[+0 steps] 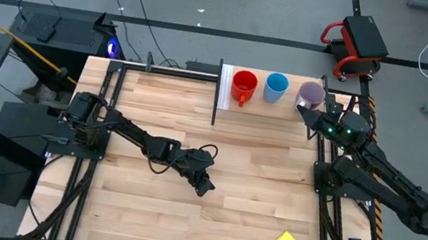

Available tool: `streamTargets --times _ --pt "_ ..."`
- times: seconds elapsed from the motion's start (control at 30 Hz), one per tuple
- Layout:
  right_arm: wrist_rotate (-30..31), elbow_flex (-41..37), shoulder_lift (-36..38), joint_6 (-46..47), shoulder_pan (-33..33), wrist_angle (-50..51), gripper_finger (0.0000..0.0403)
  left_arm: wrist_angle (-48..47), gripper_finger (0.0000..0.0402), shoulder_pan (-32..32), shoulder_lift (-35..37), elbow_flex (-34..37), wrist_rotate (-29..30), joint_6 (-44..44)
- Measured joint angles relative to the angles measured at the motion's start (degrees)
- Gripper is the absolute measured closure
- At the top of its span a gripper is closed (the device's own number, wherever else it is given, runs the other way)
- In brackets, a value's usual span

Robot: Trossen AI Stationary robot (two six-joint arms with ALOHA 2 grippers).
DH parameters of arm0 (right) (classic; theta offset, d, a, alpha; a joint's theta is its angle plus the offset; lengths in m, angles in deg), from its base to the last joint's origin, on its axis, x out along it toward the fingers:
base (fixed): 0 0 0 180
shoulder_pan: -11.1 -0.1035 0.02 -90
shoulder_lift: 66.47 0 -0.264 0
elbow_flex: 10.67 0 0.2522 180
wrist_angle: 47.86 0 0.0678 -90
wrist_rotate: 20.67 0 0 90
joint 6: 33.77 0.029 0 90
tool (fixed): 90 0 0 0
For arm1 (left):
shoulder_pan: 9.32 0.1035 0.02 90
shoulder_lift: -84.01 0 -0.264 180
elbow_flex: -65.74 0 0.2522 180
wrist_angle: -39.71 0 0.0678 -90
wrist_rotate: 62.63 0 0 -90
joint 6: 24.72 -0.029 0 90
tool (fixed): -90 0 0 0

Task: Stack small to large cups/mugs on shelf
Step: Put the purple mug on the shelf

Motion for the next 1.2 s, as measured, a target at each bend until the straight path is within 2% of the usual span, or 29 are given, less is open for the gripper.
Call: streamTargets --times 0.37,0.67,0.83,1.2 --pt "-0.26 0.00 -0.06 0.19 -0.04 0.20 0.0297 0.01 0.0387 0.00 0.00 0.00 0.61 0.00" --pt "-0.26 1.94 -0.09 0.17 -0.04 0.32 0.0286 0.01 0.0382 0.00 0.00 0.00 0.61 0.00" --pt "-0.55 2.76 -0.06 0.18 -0.11 3.64 0.0281 0.01 0.0375 0.00 0.00 0.00 0.61 0.00" --pt "-1.18 2.80 -0.05 2.37 -0.11 6.82 0.0274 0.01 0.0385 0.00 0.00 0.00 0.61 0.00"
